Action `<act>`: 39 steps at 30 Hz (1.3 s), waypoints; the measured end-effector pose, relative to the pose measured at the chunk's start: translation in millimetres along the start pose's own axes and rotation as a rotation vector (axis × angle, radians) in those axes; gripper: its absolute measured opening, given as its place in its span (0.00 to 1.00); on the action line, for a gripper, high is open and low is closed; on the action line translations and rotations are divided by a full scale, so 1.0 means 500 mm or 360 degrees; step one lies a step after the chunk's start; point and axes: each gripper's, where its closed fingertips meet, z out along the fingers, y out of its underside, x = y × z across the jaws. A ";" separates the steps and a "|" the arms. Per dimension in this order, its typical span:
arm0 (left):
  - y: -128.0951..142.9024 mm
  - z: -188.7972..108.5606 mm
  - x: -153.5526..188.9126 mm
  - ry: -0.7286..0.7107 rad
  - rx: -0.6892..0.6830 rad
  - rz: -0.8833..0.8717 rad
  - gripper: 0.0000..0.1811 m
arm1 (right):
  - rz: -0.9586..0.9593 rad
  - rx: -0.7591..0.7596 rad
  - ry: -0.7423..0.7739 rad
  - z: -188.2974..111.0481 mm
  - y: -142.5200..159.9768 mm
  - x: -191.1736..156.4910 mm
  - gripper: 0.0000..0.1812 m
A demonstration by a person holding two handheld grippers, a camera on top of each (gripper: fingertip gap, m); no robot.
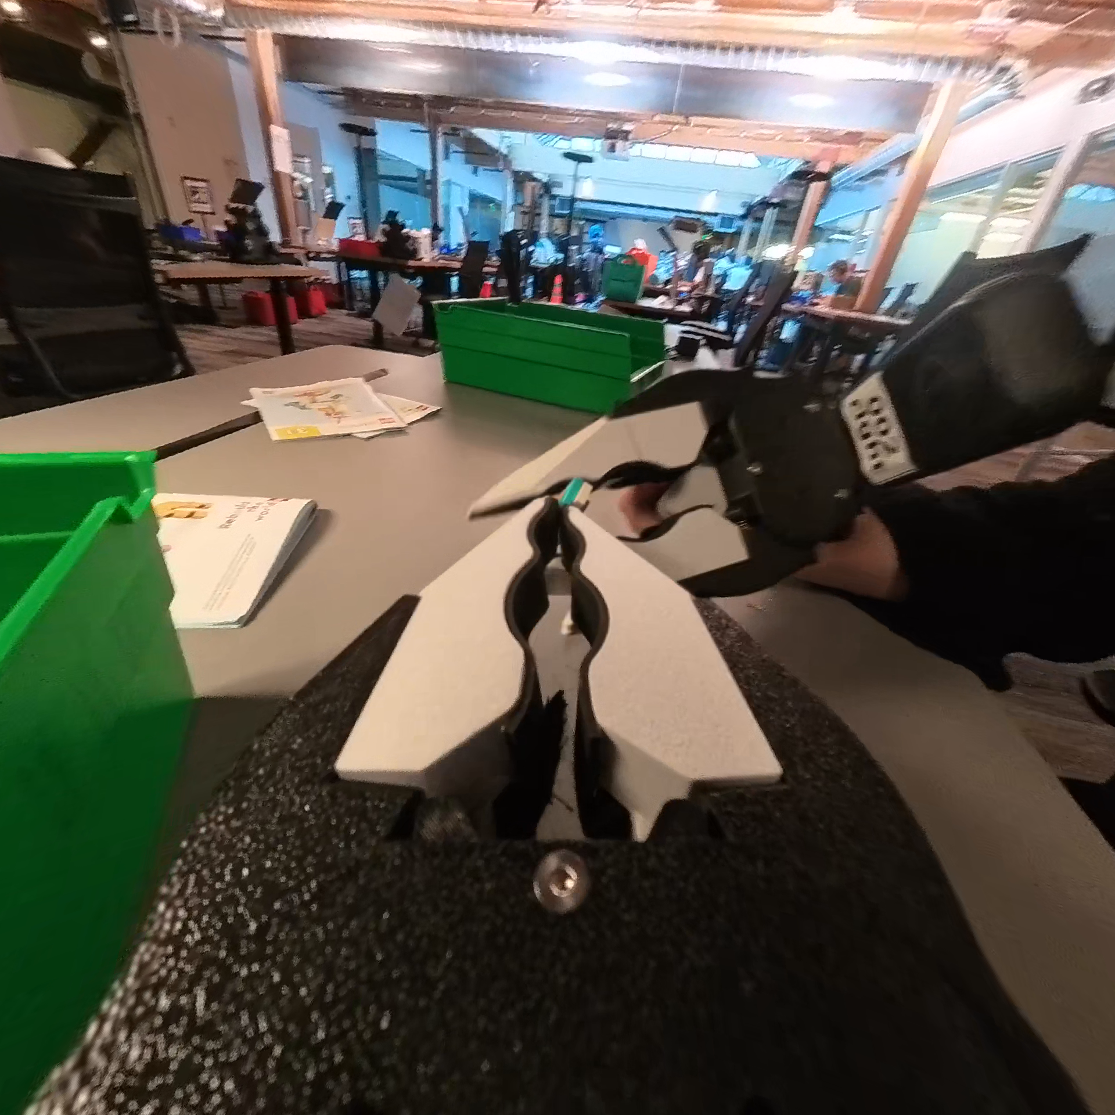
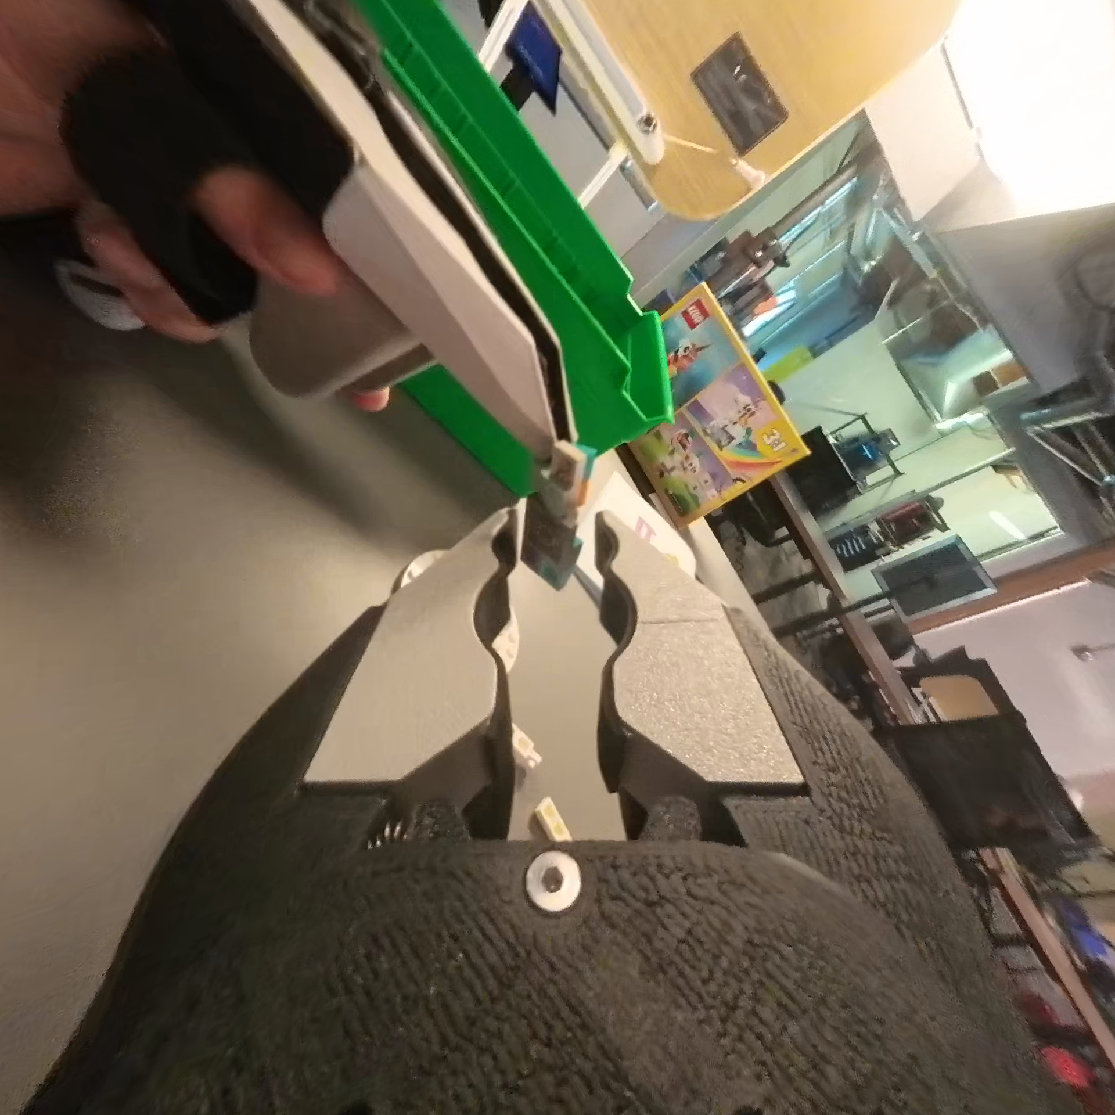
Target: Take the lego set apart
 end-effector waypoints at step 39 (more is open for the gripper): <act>0.035 -0.005 -0.044 -0.0212 -0.0287 0.0376 0.00 | -0.0327 0.0176 -0.0008 -0.029 -0.036 -0.014 0.12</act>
